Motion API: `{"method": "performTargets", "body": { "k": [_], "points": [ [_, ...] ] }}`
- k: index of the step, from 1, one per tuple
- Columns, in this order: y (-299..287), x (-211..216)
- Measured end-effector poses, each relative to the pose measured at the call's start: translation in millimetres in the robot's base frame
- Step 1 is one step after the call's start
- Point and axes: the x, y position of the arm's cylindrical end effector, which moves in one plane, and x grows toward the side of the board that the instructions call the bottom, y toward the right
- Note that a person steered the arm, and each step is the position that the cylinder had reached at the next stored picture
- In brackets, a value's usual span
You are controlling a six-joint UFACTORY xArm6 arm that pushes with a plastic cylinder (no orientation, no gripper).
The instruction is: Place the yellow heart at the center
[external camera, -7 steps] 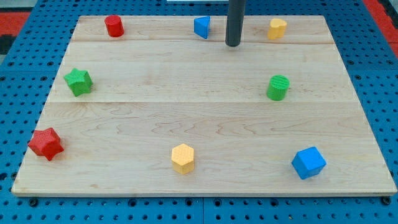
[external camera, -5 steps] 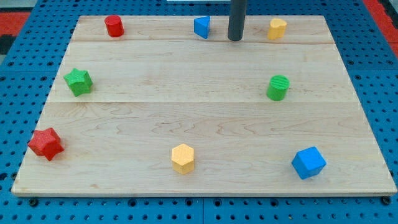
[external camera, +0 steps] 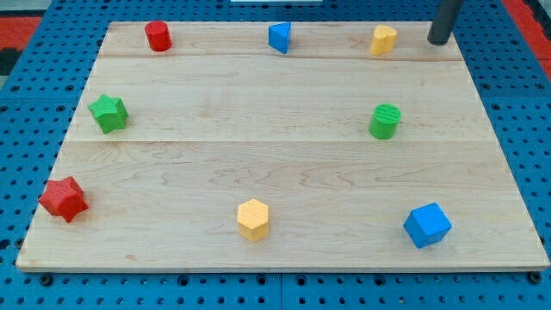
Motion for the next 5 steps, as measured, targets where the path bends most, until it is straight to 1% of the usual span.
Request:
{"method": "performTargets", "body": {
  "k": [1,2,3,4,5],
  "points": [
    [-51,-21],
    [-129,-18],
    [-160,5],
    [-152,-20],
    [-107,-26]
  ]
}}
